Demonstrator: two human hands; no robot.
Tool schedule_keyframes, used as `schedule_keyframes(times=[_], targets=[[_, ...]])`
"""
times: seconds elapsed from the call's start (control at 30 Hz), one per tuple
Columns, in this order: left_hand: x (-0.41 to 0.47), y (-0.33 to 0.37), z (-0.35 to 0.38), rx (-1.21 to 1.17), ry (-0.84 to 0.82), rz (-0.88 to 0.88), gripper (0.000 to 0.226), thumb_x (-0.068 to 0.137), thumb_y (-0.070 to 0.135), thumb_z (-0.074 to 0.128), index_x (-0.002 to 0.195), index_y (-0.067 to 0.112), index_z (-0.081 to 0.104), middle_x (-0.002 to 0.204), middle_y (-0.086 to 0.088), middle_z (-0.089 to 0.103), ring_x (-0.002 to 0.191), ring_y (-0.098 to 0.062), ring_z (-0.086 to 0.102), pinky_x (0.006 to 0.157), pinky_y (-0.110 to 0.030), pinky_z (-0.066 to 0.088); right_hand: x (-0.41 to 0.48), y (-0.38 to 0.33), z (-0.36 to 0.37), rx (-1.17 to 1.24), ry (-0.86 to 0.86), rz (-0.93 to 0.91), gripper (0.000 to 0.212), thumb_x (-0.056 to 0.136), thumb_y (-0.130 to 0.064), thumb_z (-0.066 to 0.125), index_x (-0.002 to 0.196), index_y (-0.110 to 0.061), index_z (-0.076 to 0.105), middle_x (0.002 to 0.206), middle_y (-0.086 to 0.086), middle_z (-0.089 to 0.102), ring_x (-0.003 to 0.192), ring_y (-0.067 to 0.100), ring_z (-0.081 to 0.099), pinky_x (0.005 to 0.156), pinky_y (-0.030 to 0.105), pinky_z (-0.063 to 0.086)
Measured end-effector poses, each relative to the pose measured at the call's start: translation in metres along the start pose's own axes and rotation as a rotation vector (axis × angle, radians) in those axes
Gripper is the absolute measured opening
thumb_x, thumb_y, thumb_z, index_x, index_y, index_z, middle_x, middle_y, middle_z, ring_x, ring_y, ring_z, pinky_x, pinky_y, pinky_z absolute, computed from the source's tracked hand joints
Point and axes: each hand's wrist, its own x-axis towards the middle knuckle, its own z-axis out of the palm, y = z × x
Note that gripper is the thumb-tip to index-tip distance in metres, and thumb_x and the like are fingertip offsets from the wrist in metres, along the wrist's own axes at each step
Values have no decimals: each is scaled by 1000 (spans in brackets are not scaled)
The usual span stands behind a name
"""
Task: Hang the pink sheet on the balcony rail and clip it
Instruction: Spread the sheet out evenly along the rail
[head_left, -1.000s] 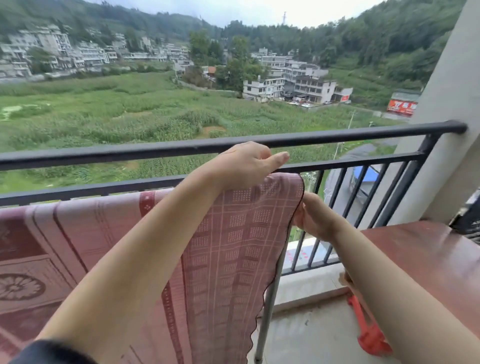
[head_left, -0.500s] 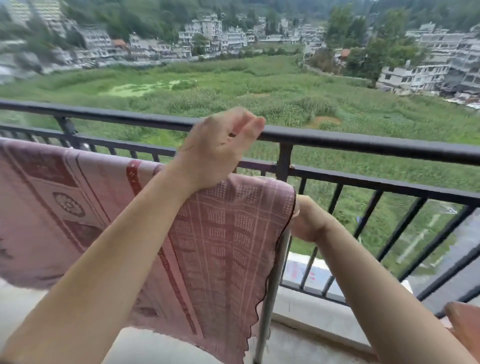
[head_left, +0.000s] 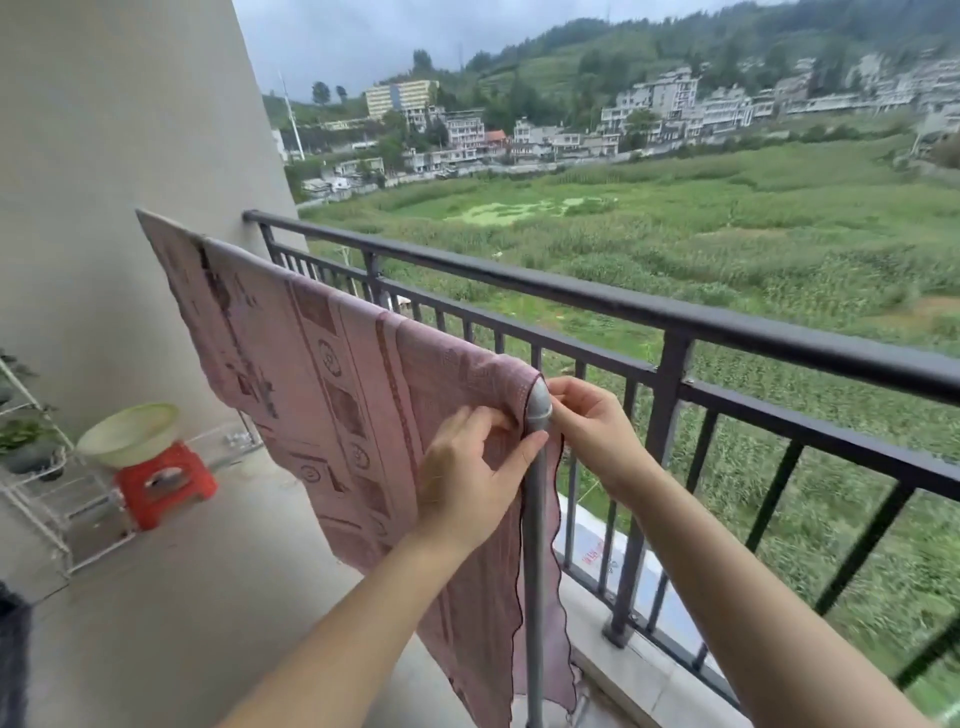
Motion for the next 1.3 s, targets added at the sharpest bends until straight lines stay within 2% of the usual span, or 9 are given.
schedule_keyframes(times=[0.1, 0.2, 0.37, 0.53, 0.7, 0.83, 1.0, 1.13, 1.3], targets=[[-5, 4, -1, -34, -5, 18, 23, 90, 40, 62, 86, 18, 65, 82, 8, 64, 78, -12, 61, 69, -34, 51, -1, 0, 1, -61, 96, -28, 22, 89, -24, 72, 92, -2, 71, 82, 8, 70, 74, 16, 59, 69, 36, 47], [-9, 5, -12, -20, 41, -40, 15, 94, 27, 59, 85, 16, 63, 77, 6, 63, 69, -12, 57, 62, -30, 46, -5, -1, 1, -196, 191, -56, 17, 89, -29, 72, 86, -13, 73, 73, 0, 69, 65, 9, 55, 59, 26, 44], [-16, 10, -34, 86, 49, -60, 16, 95, 26, 54, 83, 15, 53, 65, 5, 55, 60, -16, 52, 54, -29, 37, -22, -17, 4, -510, 313, -104, 12, 85, -33, 75, 90, -23, 76, 74, -9, 72, 64, 3, 63, 61, 25, 53], [-6, 19, -61, 81, 130, -35, 10, 96, 14, 50, 90, 8, 46, 74, 1, 49, 64, -20, 49, 49, -25, 25, -30, -52, 0, -820, 237, -101, 11, 86, -25, 74, 96, -25, 76, 84, -6, 74, 76, 9, 69, 75, 36, 60], [-15, 23, -66, 135, 75, 28, 14, 95, 15, 54, 103, 5, 49, 83, 0, 50, 73, -19, 48, 61, -28, 32, -33, -62, -2, -979, 217, -157, 15, 89, -30, 69, 103, -26, 74, 96, -1, 75, 84, 17, 69, 74, 39, 59], [-34, 15, -47, 215, -121, -31, 21, 83, 5, 63, 99, 14, 53, 79, 4, 48, 73, -23, 56, 63, -32, 43, -34, -43, -1, -1025, 176, -180, 20, 91, -33, 61, 103, -23, 74, 94, 4, 76, 83, 27, 69, 70, 42, 57], [-40, 34, -10, 94, -59, -113, 16, 82, 1, 60, 92, 12, 53, 71, 14, 40, 68, -15, 46, 60, -28, 39, -35, -23, -18, -1064, 172, -414, 21, 96, -28, 55, 97, -15, 72, 88, 8, 69, 79, 31, 64, 67, 38, 52], [-36, 45, 16, 37, -35, -118, 14, 85, 6, 58, 96, 13, 54, 71, 15, 42, 66, -7, 43, 57, -16, 32, -36, 5, -44, -975, 109, -353, 22, 98, -30, 56, 106, -17, 71, 92, 3, 69, 76, 22, 65, 72, 39, 54], [-33, 34, 27, -66, -23, -198, 16, 85, 18, 47, 92, 13, 60, 74, 4, 58, 68, -12, 53, 63, -27, 41, -15, -6, -40, -760, -98, -245, 34, 89, -23, 47, 113, -20, 71, 105, -4, 66, 97, 10, 57, 84, 23, 40]])
